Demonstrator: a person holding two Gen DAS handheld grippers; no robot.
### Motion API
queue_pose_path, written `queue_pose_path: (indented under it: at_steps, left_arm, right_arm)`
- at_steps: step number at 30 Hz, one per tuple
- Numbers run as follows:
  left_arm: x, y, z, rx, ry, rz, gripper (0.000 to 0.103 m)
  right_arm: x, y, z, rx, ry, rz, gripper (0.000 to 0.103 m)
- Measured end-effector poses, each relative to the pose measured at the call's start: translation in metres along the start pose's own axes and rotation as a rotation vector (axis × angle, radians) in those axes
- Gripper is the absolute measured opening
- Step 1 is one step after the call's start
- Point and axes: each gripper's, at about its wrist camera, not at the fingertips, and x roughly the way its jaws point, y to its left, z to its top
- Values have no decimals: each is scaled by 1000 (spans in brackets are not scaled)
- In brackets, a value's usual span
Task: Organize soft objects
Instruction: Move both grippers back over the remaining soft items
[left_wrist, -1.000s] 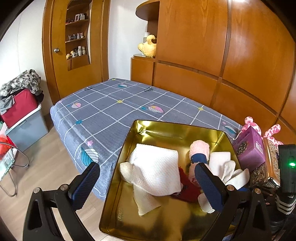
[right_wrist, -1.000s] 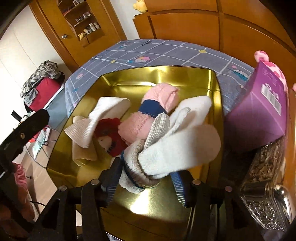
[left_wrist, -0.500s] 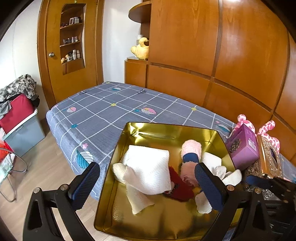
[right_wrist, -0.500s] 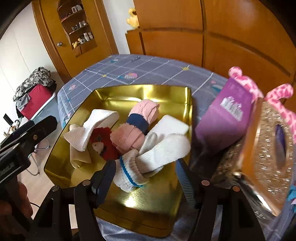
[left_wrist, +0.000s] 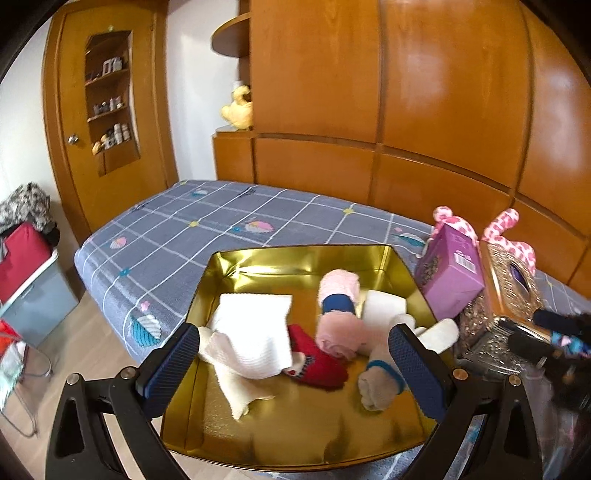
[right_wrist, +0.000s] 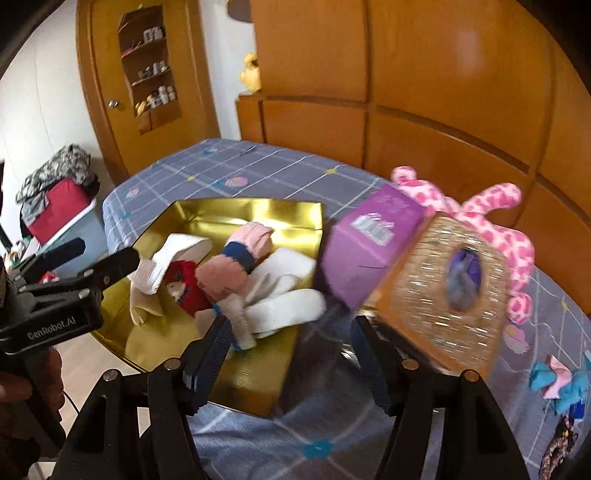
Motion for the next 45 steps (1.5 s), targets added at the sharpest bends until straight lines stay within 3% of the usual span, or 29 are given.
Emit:
queue_pose_path:
  at_steps: [13,28,34,38,42,45]
  left_arm:
    - [-22,-49,-2,130,-37,-84,103]
    - [-46,-134,-5,346,-75,-205,103]
    - [-53,-183,-9,449,-62,-311,103]
    - [-55,-219,-15,497,-28,-423,103]
    - [-48,-263,-26,557,31,-514,103]
    - [-36,-296,-32,583,87,-570,102]
  right_arm:
    - [-65,-131,-26,289,-72,-149,68]
    - [-124,-284,-92,640,-108,-386,68]
    - [-141,-344,-130,781,-105,-509,68]
    - [-150,-377,-163,919,-128,-584,68]
    - [-165,-401,-196,1132,-175,-564,68]
    - [-169,-407,-206,1201,-191,-546,68]
